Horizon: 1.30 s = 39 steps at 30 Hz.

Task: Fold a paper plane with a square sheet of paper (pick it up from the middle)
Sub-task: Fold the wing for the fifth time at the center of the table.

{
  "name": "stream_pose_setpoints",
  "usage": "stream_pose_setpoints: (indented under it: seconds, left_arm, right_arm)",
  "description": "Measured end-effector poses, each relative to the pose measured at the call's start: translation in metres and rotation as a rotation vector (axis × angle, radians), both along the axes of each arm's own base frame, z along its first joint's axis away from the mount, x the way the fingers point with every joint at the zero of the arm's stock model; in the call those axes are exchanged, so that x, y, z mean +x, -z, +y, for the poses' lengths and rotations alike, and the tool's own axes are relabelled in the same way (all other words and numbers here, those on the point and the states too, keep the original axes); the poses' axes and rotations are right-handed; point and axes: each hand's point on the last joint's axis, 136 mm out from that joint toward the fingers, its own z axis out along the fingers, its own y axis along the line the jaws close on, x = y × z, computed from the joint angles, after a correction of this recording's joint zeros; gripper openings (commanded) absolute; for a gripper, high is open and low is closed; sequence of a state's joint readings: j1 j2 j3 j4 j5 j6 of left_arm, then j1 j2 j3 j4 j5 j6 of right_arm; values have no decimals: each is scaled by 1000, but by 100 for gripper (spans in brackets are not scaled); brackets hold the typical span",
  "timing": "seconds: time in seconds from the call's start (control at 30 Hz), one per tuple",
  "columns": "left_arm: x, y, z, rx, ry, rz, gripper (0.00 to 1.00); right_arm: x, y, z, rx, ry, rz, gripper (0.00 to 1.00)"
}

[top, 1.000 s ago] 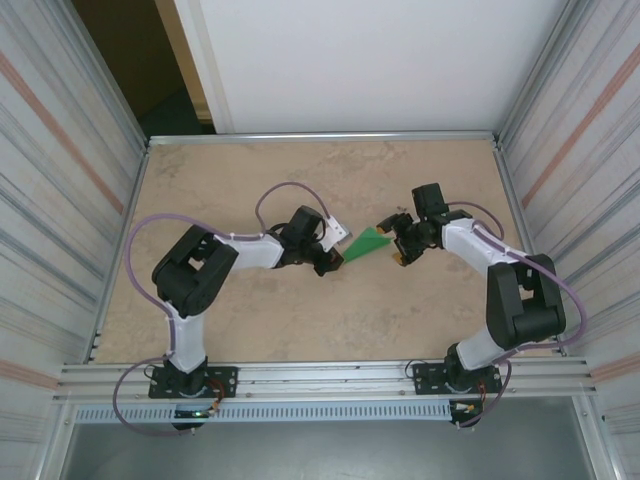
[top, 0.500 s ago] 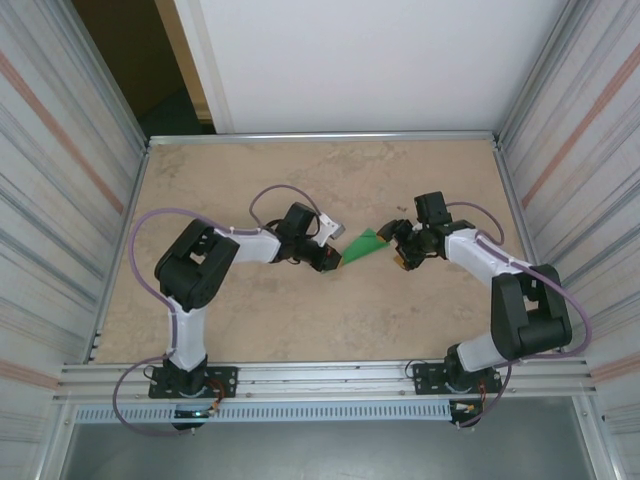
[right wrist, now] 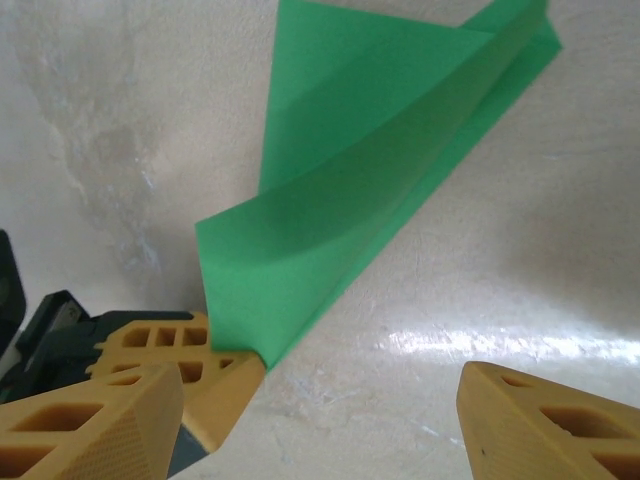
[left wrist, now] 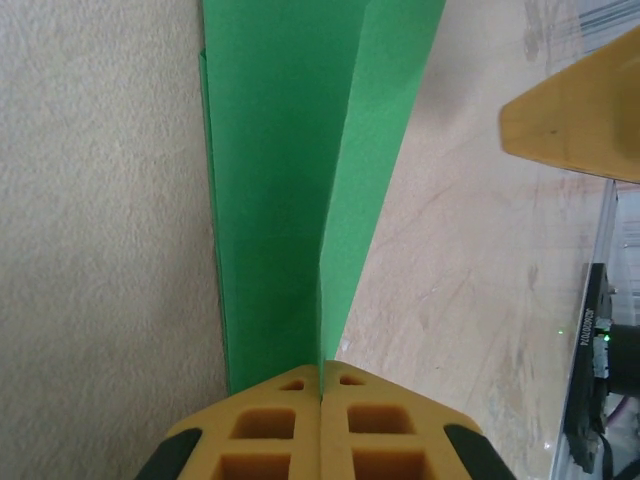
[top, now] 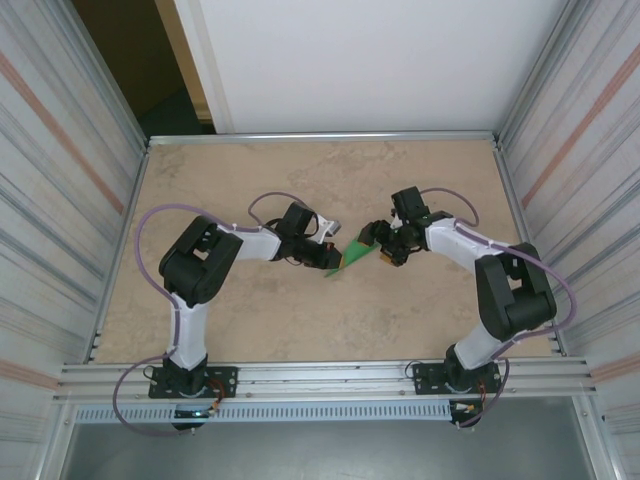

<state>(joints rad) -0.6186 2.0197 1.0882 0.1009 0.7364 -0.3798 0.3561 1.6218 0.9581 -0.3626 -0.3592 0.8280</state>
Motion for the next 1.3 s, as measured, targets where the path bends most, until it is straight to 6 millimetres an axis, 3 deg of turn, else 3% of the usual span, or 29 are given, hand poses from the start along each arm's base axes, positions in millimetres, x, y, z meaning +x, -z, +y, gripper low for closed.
stream_pose_setpoints:
  seconds: [0.43,0.97,1.3]
  left_arm:
    - [3,5,1,-1,-42,71,4]
    - [2,3,0,-10,-46,92,13]
    - [3,5,-1,2,-43,104,10]
  right_arm:
    - [0,36,6,-88,-69,100,64]
    - [3,42,8,-200,-75,179,67]
    - [3,45,7,-229,-75,201,68]
